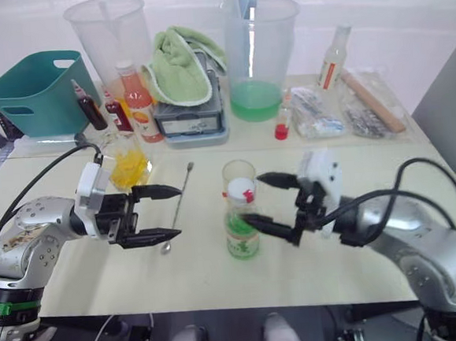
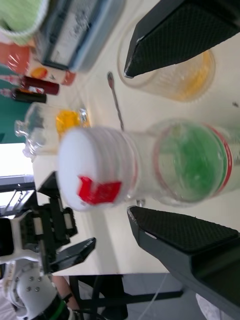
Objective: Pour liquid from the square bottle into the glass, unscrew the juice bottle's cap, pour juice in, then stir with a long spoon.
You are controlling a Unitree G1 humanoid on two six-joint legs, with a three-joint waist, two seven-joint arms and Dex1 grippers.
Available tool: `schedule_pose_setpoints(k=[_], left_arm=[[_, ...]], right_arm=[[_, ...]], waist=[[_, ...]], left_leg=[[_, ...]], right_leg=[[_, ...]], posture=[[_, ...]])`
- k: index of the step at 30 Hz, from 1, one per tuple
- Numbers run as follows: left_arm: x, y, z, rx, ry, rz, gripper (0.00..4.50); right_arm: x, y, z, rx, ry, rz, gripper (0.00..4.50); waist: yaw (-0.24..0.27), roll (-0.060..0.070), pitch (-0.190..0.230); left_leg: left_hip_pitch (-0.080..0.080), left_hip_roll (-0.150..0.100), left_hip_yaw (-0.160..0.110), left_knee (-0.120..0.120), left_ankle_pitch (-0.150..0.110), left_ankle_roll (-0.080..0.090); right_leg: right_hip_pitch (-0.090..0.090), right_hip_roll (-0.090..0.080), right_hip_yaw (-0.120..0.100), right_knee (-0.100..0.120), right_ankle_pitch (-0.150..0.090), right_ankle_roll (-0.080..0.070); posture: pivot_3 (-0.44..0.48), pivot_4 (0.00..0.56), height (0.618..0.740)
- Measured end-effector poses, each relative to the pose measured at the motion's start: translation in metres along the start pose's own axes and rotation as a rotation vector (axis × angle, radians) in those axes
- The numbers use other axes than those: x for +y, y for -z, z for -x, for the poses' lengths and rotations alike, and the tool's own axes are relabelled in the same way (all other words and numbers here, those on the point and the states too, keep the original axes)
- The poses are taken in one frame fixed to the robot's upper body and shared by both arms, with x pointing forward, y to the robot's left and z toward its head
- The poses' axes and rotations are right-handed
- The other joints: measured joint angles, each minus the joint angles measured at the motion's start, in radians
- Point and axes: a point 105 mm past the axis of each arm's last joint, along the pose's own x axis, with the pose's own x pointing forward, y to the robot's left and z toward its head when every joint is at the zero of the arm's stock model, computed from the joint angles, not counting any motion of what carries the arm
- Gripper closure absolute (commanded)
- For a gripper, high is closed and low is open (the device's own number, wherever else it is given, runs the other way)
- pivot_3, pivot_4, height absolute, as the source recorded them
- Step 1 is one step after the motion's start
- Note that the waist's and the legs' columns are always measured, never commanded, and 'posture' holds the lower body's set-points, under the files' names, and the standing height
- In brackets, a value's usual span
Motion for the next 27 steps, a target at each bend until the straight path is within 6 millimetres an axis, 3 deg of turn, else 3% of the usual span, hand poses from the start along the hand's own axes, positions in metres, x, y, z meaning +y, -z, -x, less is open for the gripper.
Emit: schedule_pose_setpoints(k=[5, 12, 23, 27], left_arm=[[0.003, -0.010, -0.005, -0.020, 0.015, -0.011, 0.00], [-0.002, -0.018, -0.032, -0.095, 0.095, 0.020, 0.00], [-0.007, -0.023, -0.088, -0.126, 0.163, 0.095, 0.00], [-0.007, -0.023, -0.097, -0.094, 0.165, 0.087, 0.00]], right_arm=[[0.001, -0.032, 0.029, -0.056, -0.020, -0.024, 0.05], [0.005, -0.023, 0.062, 0.040, 0.039, -0.106, 0.05], [0.018, -0.010, 0.068, 0.119, 0.079, -0.105, 0.05], [0.019, -0.009, 0.067, 0.124, 0.094, -0.098, 0.05]], waist=[[0.003, 0.000, 0.000], [0.013, 0.000, 0.000], [0.021, 0.000, 0.000], [0.021, 0.000, 0.000]], left_leg=[[0.001, 0.000, 0.000, 0.000, 0.000, 0.000], [0.001, 0.000, 0.000, 0.000, 0.000, 0.000], [0.001, -0.001, 0.000, 0.001, 0.000, 0.000], [0.001, -0.001, 0.000, 0.001, 0.000, 0.000]], right_leg=[[0.002, 0.000, 0.000, -0.001, 0.000, 0.000], [0.002, 0.000, 0.000, -0.001, 0.000, 0.001], [0.004, 0.000, 0.000, -0.002, 0.001, 0.002], [0.003, 0.000, 0.001, -0.002, 0.001, 0.002]], posture=[[0.000, 0.150, 0.727], [0.000, 0.150, 0.727], [0.000, 0.150, 0.727], [0.000, 0.150, 0.727]])
